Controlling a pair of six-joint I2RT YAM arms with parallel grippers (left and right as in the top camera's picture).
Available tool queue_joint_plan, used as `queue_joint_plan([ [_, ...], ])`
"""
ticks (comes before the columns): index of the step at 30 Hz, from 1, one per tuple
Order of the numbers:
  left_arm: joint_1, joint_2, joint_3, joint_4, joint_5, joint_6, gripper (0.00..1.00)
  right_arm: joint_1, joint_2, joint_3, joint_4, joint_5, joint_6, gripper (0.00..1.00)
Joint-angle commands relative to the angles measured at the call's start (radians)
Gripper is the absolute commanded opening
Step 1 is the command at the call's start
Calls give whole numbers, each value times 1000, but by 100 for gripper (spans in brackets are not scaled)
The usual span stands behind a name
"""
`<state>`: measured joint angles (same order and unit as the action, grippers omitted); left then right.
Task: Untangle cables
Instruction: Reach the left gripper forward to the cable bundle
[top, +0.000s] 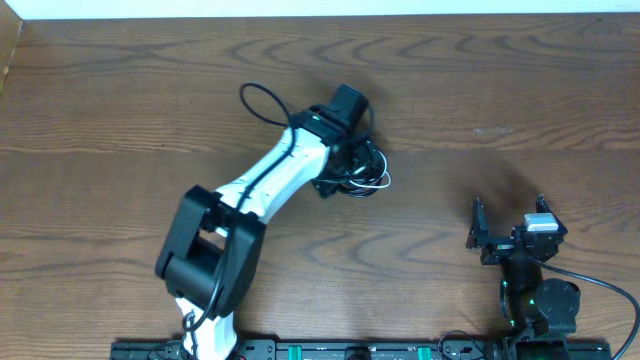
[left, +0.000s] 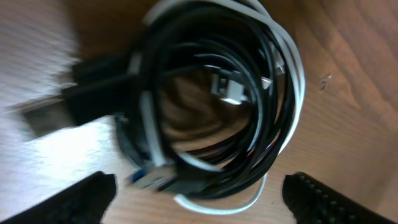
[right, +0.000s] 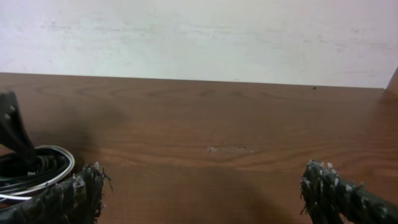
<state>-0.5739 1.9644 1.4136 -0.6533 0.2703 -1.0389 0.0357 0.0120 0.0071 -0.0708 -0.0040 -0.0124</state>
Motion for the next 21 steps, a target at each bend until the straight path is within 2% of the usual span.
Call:
queue_joint_plan([
  [1,-28,39,17,6,-32,-60,82,-4,-5,-2,-4,0,-11,99],
  [5,-47,56,17,8,-66,-66,78,-4,-5,-2,-4,0,-11,99],
  [8,-56,56,15,8,-100,-66,59,-4,-5,-2,-4,0,-11,99],
  [9,-56,56,15,8,-99,-66,50,-4,-5,-2,-4,0,-11,99],
  [12,-56,55,16,7,-98,-65,43,-4,-5,-2,-4,0,-11,99],
  [15,-56,45,18,8,-90,-20,20,-4,-5,-2,-4,0,-11,99],
  [16,-56,37,20,7,-86,8,8,-4,-5,-2,-4,0,-11,99],
  [21,-55,-55,29,3,-81,107,7,-4,-5,-2,-4,0,-11,99],
])
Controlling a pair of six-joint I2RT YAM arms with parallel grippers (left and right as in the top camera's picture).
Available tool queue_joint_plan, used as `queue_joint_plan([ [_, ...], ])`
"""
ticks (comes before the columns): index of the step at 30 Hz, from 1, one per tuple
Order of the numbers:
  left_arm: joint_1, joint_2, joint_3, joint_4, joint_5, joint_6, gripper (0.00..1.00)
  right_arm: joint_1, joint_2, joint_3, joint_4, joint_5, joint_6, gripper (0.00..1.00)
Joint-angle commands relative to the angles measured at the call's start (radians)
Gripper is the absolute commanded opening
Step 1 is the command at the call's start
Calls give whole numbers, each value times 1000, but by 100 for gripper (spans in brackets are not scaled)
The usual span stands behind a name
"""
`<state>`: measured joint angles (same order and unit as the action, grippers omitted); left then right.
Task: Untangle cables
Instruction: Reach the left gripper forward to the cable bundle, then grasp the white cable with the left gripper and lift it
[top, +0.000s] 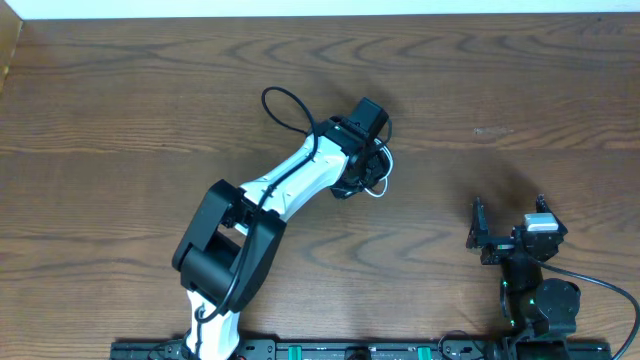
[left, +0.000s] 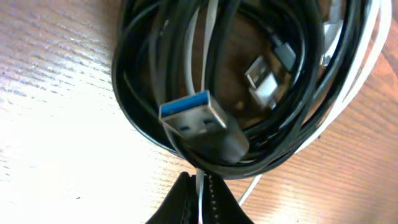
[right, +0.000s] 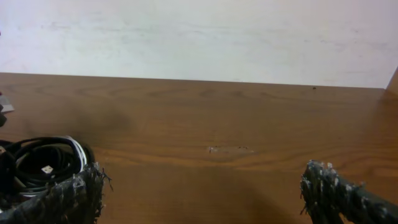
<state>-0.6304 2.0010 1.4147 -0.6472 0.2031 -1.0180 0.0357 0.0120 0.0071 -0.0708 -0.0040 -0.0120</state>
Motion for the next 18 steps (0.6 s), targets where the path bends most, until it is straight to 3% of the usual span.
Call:
queue_joint_plan([
  [1,2,-122,28,-3,-13,105,7,-4,-5,-2,-4,0,-11,99],
  [8,2,-379,28,-1,-14,228,8,-4,-5,-2,-4,0,-11,99],
  [12,2,-488,27,-6,-15,365,8,-4,-5,-2,-4,0,-11,99],
  [16,0,-515,27,-101,-208,344,8,-4,-5,-2,-4,0,-11,99],
  [18,1,-514,28,-104,-212,370,8,-4,-5,-2,-4,0,-11,99],
])
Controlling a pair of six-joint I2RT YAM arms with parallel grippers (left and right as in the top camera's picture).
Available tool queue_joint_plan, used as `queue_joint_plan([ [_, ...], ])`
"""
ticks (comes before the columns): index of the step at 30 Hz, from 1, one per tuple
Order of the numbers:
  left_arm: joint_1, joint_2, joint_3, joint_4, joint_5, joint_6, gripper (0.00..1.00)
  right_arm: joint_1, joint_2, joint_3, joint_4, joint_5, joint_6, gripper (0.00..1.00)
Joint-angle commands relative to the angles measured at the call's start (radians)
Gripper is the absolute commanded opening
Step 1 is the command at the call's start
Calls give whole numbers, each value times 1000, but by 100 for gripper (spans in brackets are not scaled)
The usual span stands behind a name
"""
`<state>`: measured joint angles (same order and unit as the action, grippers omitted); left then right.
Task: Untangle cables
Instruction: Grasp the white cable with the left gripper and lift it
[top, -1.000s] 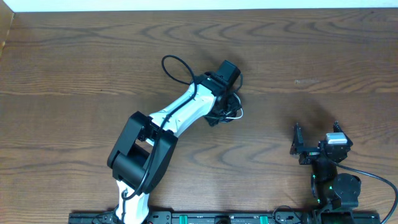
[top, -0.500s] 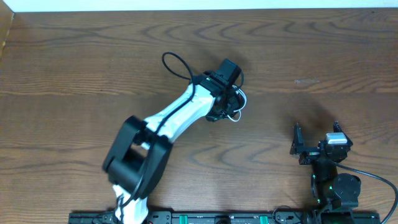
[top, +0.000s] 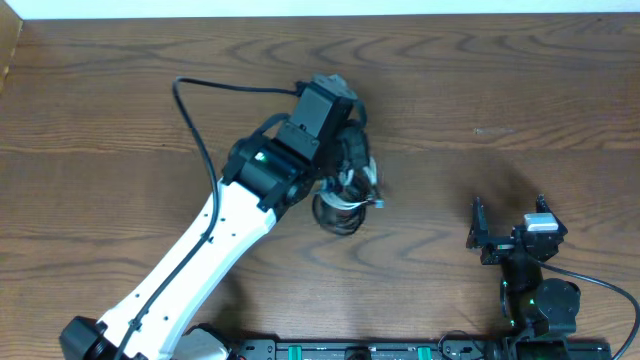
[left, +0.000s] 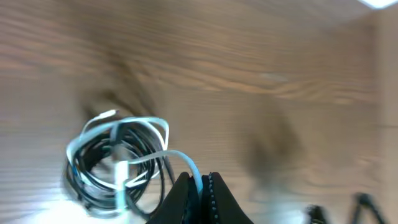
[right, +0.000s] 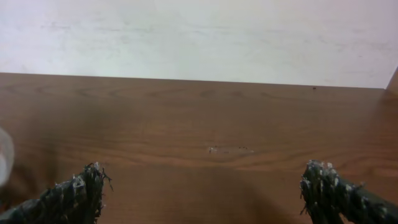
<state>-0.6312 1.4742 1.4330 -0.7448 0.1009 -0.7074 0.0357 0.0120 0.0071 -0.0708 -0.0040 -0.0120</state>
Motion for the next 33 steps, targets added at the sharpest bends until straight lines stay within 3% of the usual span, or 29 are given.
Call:
queue_joint_plan([
  [1,2,7,14,10,-85,89,7,-4,-5,-2,-4,0,-12,99],
  [6,2,-46,98,111,73,184,7,-4,-5,-2,-4,0,-11,99],
  [10,2,-109,138,124,74,183,7,-4,-5,-2,-4,0,-11,99],
  [18,2,-47,114,-116,8,183,8,-4,-5,-2,-4,0,-12,99],
  [23,2,-45,118,-58,118,183,8,-4,-5,-2,-4,0,-11,99],
  [30,2,-70,118,-50,66,183,8,-4,-5,-2,3,0,-11,99],
  [31,2,-68,118,-63,67,183,8,-4,-5,-2,15,-11,-10,99],
  [33,2,-66,118,-81,67,183,8,1,-5,-2,29,-212,131,99],
])
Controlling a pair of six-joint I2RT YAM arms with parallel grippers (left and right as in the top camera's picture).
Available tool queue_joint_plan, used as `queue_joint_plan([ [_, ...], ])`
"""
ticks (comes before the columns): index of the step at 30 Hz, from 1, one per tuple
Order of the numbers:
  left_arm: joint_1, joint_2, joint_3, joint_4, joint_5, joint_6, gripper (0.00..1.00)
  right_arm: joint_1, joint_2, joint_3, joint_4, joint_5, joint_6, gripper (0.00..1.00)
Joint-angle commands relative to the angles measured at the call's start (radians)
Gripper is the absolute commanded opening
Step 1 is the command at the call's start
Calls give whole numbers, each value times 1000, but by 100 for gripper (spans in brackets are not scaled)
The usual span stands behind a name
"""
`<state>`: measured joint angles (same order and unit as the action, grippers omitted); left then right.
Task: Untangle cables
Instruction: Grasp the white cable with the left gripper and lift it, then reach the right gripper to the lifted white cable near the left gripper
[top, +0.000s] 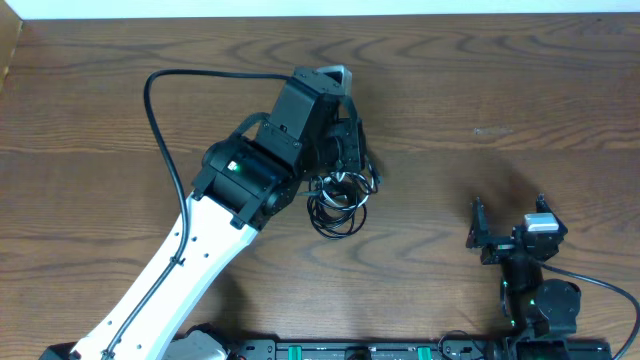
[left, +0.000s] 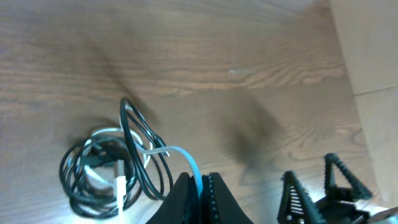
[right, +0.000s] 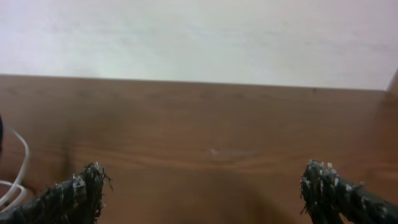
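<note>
A tangled bundle of black and white cables (top: 338, 200) hangs low over the wooden table (top: 500, 90), partly lifted. In the left wrist view the bundle (left: 109, 168) dangles below, and a white cable (left: 180, 155) runs up from it into my left gripper (left: 200, 186), which is shut on that cable. My left gripper (top: 340, 150) is raised above the bundle in the overhead view. My right gripper (top: 510, 232) rests open at the front right, nothing between its fingertips (right: 74, 193). A bit of white cable (right: 15, 168) shows at the left edge of the right wrist view.
The left arm's own black cable (top: 175, 110) loops over the table at the left. A pale wall (right: 199, 37) stands behind the table's far edge. A light wooden panel (left: 367, 43) shows at the right of the left wrist view.
My left gripper is higher with the white cable still in it. The bundle hangs longer and looser below, with a black loop pulled up out of it. The right arm has not moved.
My left gripper was open low over the coiled bundle on the table. Then it was shut on a white cable at the bundle's edge. Then it was raised with the bundle dangling, and now it is higher with the coil stretched out.
</note>
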<state>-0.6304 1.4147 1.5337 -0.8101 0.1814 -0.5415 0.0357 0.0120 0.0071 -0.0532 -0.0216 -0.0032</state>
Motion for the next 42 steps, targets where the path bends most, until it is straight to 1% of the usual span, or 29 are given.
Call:
queue_joint_plan([
  [1,1,-6,18,-19,-13,17,8,2,-4,-2,5,-299,189,99],
  [3,1,-6,18,-19,-9,17,8,2,-5,-2,11,-455,288,99],
  [5,1,-6,18,-19,-10,18,8,3,-4,-2,46,-580,458,99],
  [6,1,-6,18,-19,-10,18,8,3,-4,-2,68,-615,518,99],
  [7,1,-6,18,-19,-10,17,8,3,-4,-2,130,-640,549,99],
  [9,1,-6,18,-19,-9,17,8,2,-4,1,261,-678,548,99],
  [11,1,-6,18,-19,-10,17,8,2,-1,43,338,-674,545,99],
  [13,1,-6,18,-19,-10,17,8,-5,19,122,280,-669,501,99],
  [17,1,-6,18,-19,-10,17,8,-16,163,369,-98,-666,334,99],
  [20,1,-6,18,-19,-10,14,8,-16,336,552,-387,-647,234,99],
  [22,1,-6,18,-20,-10,13,8,-14,451,649,-512,-703,166,99],
  [24,1,-6,18,-23,-10,13,8,-14,535,696,-518,-808,163,99],
  [26,1,-6,18,-27,-10,13,8,-14,605,713,-486,-936,178,99],
  [28,1,-6,18,-31,-10,3,8,-1,674,711,-405,-1000,200,79],
  [29,1,-6,18,-31,-10,-16,8,15,711,711,-379,-1009,209,75],
  [31,1,-6,18,-31,-10,-77,8,64,779,711,-366,-967,208,73],
  [32,1,-6,18,-31,-10,-108,8,95,808,711,-366,-928,208,75],
  [34,1,-6,18,-31,-9,-145,8,189,879,717,-366,-794,204,77],
  [37,1,-6,18,-36,-9,-145,8,328,967,766,-388,-592,195,77],
  [40,1,-6,18,-50,-9,-145,8,465,1048,856,-439,-425,126,78],
  [42,1,-6,18,-52,-5,-145,8,537,1095,908,-462,-266,111,80],
])
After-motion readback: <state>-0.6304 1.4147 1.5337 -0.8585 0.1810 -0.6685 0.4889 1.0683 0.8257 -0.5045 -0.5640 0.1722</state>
